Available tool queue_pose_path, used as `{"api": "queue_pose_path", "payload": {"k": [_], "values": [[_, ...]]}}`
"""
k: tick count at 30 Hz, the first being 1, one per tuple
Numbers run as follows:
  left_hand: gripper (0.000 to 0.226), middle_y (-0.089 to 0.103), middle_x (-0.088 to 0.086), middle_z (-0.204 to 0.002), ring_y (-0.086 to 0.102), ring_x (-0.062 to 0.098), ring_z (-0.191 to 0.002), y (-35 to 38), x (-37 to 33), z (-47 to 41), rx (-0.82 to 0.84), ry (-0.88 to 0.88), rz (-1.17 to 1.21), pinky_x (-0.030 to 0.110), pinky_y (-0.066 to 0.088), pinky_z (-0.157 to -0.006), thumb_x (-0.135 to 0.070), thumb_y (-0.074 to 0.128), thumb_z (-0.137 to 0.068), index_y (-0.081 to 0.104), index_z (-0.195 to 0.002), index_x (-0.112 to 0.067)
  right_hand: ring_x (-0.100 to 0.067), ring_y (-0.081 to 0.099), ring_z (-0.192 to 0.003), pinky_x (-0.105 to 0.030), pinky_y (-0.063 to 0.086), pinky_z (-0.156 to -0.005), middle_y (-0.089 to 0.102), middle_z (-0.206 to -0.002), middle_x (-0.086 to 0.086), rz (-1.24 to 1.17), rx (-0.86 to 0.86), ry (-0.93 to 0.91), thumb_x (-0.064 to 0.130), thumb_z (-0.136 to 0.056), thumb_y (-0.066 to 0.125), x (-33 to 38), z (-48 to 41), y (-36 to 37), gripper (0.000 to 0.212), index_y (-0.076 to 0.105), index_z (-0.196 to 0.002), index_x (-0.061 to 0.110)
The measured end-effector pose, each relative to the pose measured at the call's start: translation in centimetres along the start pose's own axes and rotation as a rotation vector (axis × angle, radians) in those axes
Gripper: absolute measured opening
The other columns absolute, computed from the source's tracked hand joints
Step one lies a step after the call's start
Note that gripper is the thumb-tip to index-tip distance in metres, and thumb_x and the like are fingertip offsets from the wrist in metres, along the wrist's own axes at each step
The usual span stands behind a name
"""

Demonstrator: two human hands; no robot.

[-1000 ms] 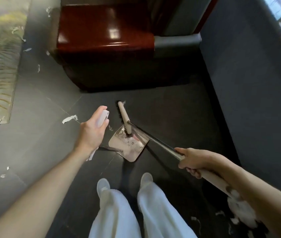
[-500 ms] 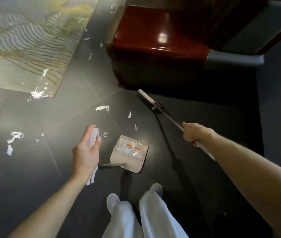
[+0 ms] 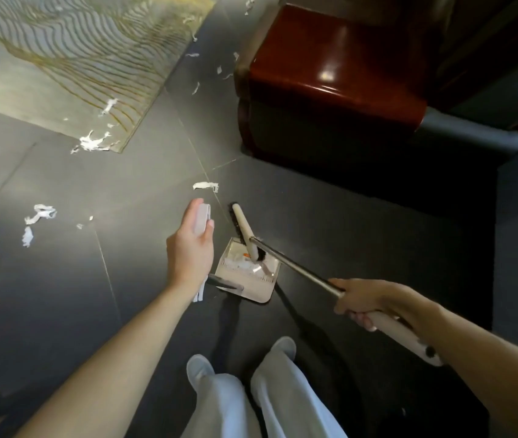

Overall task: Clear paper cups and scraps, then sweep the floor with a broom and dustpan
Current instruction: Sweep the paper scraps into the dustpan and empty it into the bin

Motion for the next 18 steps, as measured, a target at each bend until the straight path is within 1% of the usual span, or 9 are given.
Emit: {"api": "queue_pose_path", "payload": {"k": [3, 5, 9, 10, 12, 14, 16, 17, 18], "values": [[0.031, 0.062, 0.012, -0.086, 0.059, 0.044, -0.074, -0.8, 0.8, 0.2, -0.009, 0.003, 0.002, 0.047, 0.055, -0.068, -0.021, 0.054, -0.095, 0.051, -0.125, -0.030, -0.008, 0.047, -0.042, -0.022, 0.043, -0.042, 0.055, -0.063, -0.004, -0.065, 0.002, -0.004, 0.010, -0.091, 0.056, -0.4, 2.5, -0.4, 0.072, 0.020, -0.147, 0.036], [0.030, 0.062, 0.016, -0.083, 0.059, 0.045, -0.072, -2.0, 1.8, 0.5, -0.044, -0.021, 0.007, 0.048, 0.054, -0.067, -0.022, 0.053, -0.095, 0.050, -0.124, -0.032, -0.008, 0.046, -0.041, -0.022, 0.042, -0.040, 0.054, -0.061, -0.004, -0.079, -0.029, -0.007, 0.009, -0.092, 0.056, 0.0, 3.8, -1.0, 0.071, 0.020, -0.147, 0.037], [0.031, 0.059, 0.017, -0.079, 0.058, 0.046, -0.072, -4.4, 3.2, 0.8, -0.108, -0.022, -0.002, 0.045, 0.053, -0.064, -0.020, 0.054, -0.095, 0.051, -0.124, -0.029, -0.008, 0.049, -0.043, -0.023, 0.045, -0.043, 0.057, -0.067, -0.006, -0.008, -0.141, -0.026, 0.011, -0.092, 0.057, 2.5, 4.7, -2.7, 0.078, 0.013, -0.151, 0.037], [0.030, 0.060, 0.018, -0.078, 0.058, 0.047, -0.071, -4.8, 3.4, 0.9, -0.100, -0.022, 0.002, 0.046, 0.054, -0.062, -0.020, 0.054, -0.095, 0.051, -0.123, -0.031, -0.009, 0.049, -0.044, -0.023, 0.046, -0.044, 0.058, -0.069, -0.007, 0.018, -0.161, -0.032, 0.011, -0.092, 0.057, 3.5, 4.5, -3.0, 0.079, 0.012, -0.151, 0.036], [0.029, 0.056, 0.014, -0.073, 0.060, 0.046, -0.067, -5.5, 3.8, 1.2, -0.076, -0.026, 0.017, 0.048, 0.055, -0.058, -0.022, 0.053, -0.096, 0.047, -0.120, -0.037, -0.010, 0.051, -0.045, -0.025, 0.048, -0.045, 0.060, -0.072, -0.008, 0.085, -0.198, -0.040, 0.011, -0.091, 0.057, 5.4, 3.6, -3.3, 0.080, 0.011, -0.152, 0.034], [0.028, 0.051, 0.006, -0.069, 0.060, 0.041, -0.062, -6.5, 4.5, 1.4, -0.087, -0.015, -0.013, 0.043, 0.054, -0.055, -0.023, 0.052, -0.096, 0.046, -0.119, -0.038, -0.014, 0.057, -0.050, -0.028, 0.051, -0.049, 0.063, -0.078, -0.010, 0.215, -0.253, -0.039, 0.010, -0.090, 0.055, 7.5, 2.1, -3.3, 0.080, 0.010, -0.152, 0.034], [0.027, 0.047, -0.001, -0.066, 0.053, 0.029, -0.055, -7.8, 5.5, 1.8, -0.134, -0.001, -0.068, 0.030, 0.045, -0.051, -0.023, 0.053, -0.096, 0.048, -0.120, -0.035, -0.020, 0.064, -0.068, -0.030, 0.053, -0.057, 0.064, -0.096, -0.011, 0.431, -0.325, -0.034, 0.009, -0.088, 0.053, 9.8, 0.4, -2.4, 0.082, 0.010, -0.153, 0.031], [0.027, 0.045, -0.003, -0.064, 0.048, 0.023, -0.053, -8.5, 6.3, 1.9, -0.161, -0.008, -0.086, 0.027, 0.039, -0.049, -0.022, 0.053, -0.096, 0.048, -0.120, -0.033, -0.021, 0.066, -0.074, -0.029, 0.052, -0.057, 0.062, -0.102, -0.010, 0.509, -0.351, -0.035, 0.009, -0.087, 0.053, 10.7, -0.5, -1.6, 0.082, 0.010, -0.153, 0.031], [0.026, 0.044, -0.004, -0.064, 0.044, 0.020, -0.054, -9.0, 7.1, 2.0, -0.182, -0.028, -0.094, 0.026, 0.036, -0.049, -0.022, 0.053, -0.096, 0.049, -0.119, -0.032, -0.020, 0.066, -0.071, -0.027, 0.051, -0.053, 0.060, -0.099, -0.008, 0.540, -0.356, -0.038, 0.010, -0.087, 0.052, 11.5, -1.5, -0.6, 0.080, 0.011, -0.153, 0.030]]}}
Point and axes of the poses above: each hand's wrist, its own z-axis away from the middle knuckle, its own y-axis out of the palm, x = y × z, the point moved 7 cm from there along -z, towards the middle knuckle
